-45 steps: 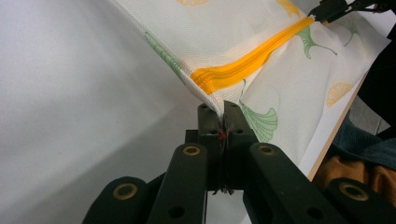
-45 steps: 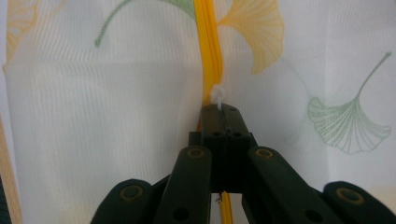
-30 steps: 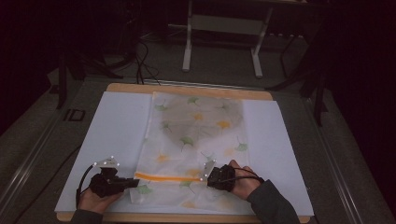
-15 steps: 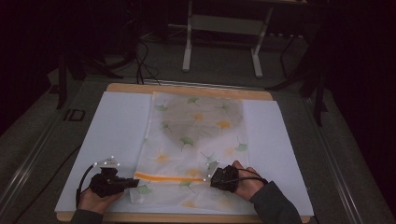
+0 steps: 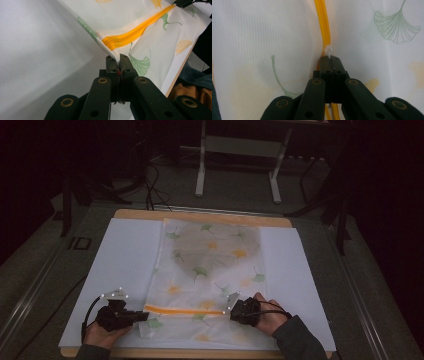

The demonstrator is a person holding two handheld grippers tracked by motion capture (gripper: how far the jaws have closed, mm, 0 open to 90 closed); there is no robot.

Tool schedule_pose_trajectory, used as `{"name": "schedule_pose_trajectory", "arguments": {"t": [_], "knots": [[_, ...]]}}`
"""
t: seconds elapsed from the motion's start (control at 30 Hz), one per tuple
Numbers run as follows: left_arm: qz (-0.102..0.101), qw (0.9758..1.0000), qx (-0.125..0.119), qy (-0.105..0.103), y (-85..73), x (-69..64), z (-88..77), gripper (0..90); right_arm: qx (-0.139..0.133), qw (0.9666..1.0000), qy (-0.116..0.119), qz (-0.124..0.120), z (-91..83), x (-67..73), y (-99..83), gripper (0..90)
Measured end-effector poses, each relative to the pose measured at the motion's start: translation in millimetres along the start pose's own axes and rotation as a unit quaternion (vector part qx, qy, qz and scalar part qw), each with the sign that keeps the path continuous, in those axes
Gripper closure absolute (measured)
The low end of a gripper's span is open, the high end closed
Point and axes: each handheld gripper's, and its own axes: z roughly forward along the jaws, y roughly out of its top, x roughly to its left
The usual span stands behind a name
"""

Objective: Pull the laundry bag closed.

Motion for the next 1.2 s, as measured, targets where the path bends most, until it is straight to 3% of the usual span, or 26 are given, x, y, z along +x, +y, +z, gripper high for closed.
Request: {"name": "schedule_pose_trajectory", "arguments": {"t": [1.2], "knots": [[0.000,1.0000,-0.002,0.000,0.1,0.4,-1.5,88.7,0.001,0.9998,-0.009,0.020,-9.1,-4.1,-26.2,90.0]]}}
